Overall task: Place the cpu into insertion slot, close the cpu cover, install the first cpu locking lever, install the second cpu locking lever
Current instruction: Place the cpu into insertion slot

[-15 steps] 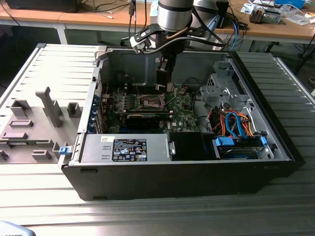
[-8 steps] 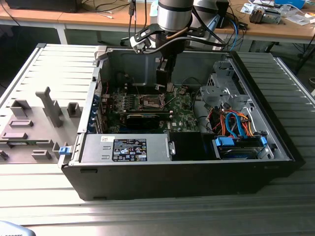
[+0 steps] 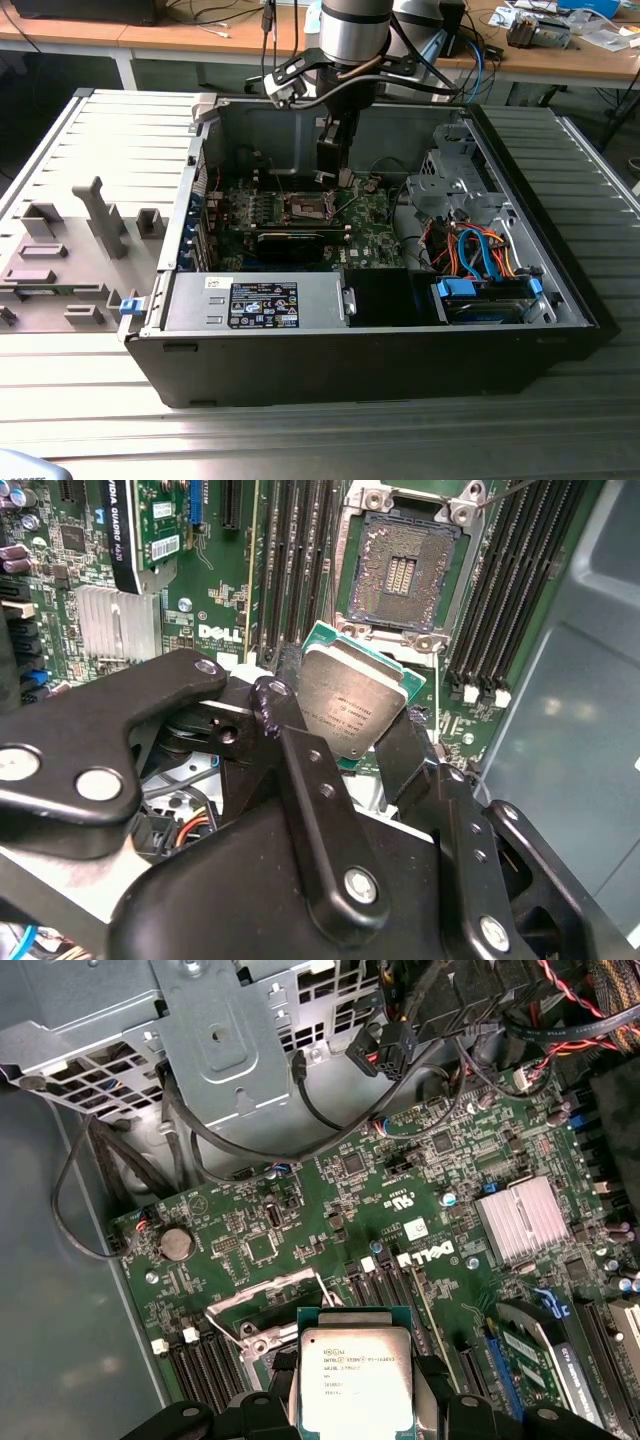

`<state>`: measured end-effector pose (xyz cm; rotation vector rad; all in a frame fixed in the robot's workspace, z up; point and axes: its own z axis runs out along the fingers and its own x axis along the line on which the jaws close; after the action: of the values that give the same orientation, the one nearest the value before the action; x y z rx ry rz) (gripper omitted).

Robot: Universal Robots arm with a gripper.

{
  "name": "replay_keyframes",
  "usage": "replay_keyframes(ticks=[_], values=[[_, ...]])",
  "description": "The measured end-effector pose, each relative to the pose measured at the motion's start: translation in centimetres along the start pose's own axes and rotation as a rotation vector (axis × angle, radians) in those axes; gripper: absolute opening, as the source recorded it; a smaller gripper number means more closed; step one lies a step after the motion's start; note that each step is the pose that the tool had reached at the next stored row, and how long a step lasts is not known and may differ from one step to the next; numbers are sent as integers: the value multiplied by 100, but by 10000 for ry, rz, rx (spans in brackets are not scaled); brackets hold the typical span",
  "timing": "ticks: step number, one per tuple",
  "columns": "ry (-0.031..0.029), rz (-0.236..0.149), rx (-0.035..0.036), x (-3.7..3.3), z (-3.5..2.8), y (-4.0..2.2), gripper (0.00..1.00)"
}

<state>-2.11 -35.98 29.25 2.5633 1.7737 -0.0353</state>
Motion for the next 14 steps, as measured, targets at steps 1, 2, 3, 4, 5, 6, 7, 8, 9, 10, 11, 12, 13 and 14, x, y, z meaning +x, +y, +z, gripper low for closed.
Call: replay_keyframes(ticks=[1, 2, 3, 4, 5, 6, 7, 8, 9, 10, 11, 12, 13, 14], values=[[0, 8, 0, 0, 0, 0, 54], [0, 18, 1, 0, 0, 0, 54], [0, 26, 1, 0, 0, 0, 54], [-1, 36, 1, 0, 0, 0, 54], [0, 45, 2, 0, 0, 0, 54], [0, 57, 2, 0, 1, 0, 54], [0, 65, 2, 0, 1, 0, 54], [0, 74, 3, 0, 1, 0, 54], [-1, 82, 3, 0, 1, 0, 54], [-1, 93, 3, 0, 1, 0, 54], [-1, 101, 4, 0, 1, 0, 54], [0, 114, 4, 0, 1, 0, 54], [0, 123, 4, 0, 1, 0, 54], [-1, 141, 5, 0, 1, 0, 54]])
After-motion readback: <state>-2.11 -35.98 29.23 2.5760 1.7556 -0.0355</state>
